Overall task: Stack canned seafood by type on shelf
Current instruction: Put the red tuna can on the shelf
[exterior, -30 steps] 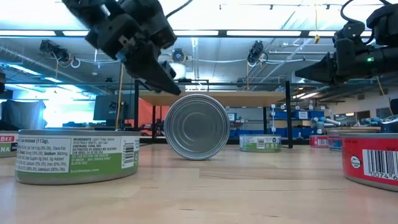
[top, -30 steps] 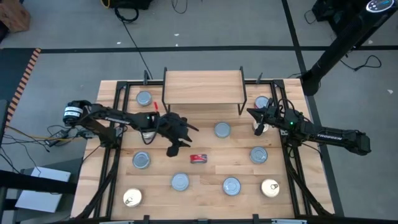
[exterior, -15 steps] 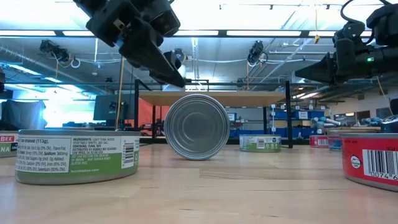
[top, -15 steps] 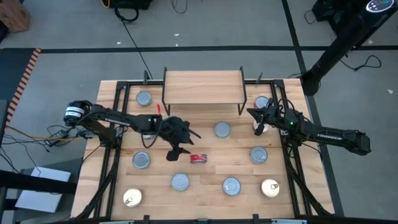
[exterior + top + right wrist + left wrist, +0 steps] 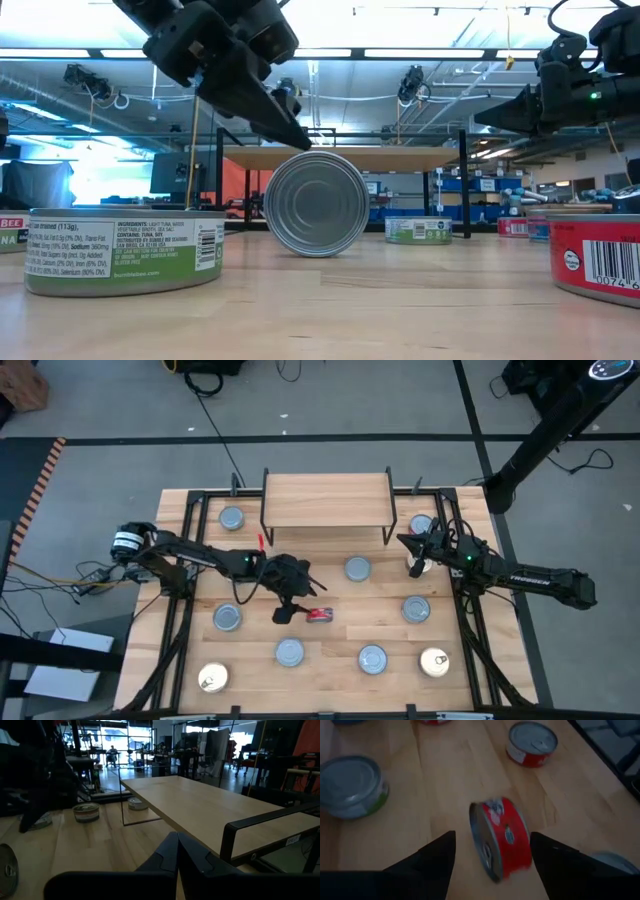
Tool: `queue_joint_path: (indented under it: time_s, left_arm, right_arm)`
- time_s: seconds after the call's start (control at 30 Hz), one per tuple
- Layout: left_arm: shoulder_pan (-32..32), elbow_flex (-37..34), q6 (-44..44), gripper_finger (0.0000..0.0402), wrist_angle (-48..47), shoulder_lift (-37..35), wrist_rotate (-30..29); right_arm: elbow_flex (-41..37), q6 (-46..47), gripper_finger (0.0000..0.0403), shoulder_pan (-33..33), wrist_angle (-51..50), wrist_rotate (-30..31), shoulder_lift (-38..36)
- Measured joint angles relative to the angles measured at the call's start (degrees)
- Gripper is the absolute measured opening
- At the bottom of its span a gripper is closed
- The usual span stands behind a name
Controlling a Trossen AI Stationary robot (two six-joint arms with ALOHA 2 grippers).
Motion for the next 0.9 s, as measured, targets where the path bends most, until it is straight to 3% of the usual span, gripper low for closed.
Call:
queue_joint_path:
  time_s: [0.43, 0.9]
  left_arm:
    - [0.1, 0.0, 5.1, 0.026, -0.2, 0.1, -0.5]
    - [-0.7, 1.6, 4.7, 0.026, -7.7, 0.1, -2.1]
  right_arm:
    - [0.0, 0.0, 0.0019, 0.0, 0.0, 0.0, 0.0]
    - [0.0, 0.0, 0.0019, 0.0, 0.1, 0.0, 0.0]
